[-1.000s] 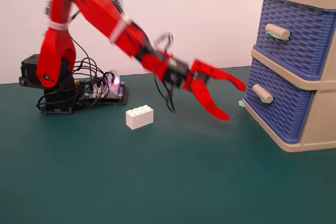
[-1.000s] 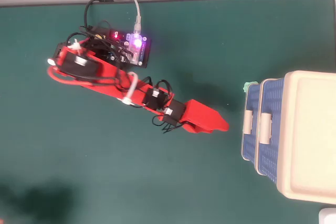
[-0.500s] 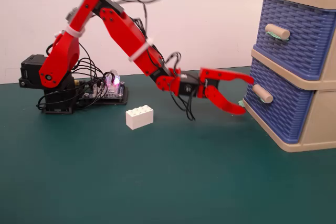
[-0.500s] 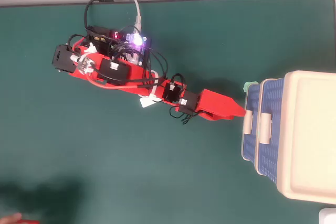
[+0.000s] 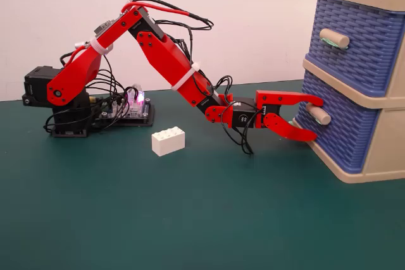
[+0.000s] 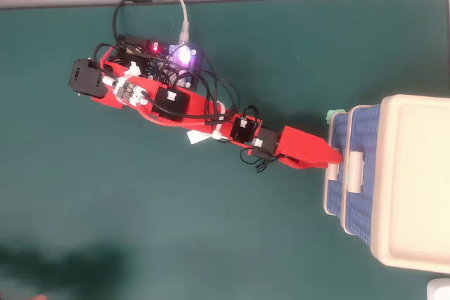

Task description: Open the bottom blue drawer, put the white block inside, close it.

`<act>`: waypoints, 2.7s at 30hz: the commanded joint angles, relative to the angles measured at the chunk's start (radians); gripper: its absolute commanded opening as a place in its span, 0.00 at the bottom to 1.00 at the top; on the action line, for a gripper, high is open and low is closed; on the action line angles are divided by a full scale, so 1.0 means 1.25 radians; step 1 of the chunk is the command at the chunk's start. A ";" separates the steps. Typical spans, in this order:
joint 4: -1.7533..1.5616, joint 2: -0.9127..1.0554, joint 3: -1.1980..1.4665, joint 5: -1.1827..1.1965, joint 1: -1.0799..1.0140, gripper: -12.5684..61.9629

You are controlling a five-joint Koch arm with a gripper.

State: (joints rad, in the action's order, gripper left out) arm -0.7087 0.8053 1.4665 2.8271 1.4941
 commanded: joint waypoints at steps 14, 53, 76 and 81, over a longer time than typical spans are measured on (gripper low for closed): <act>0.115 0.047 -0.063 0.013 0.004 0.06; 1.889 0.902 -0.107 0.270 -0.264 0.63; 1.511 0.744 0.320 0.421 -0.252 0.62; 1.502 0.723 0.361 0.431 -0.214 0.62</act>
State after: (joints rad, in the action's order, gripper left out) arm 1.1720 1.6889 1.9190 3.3349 1.2057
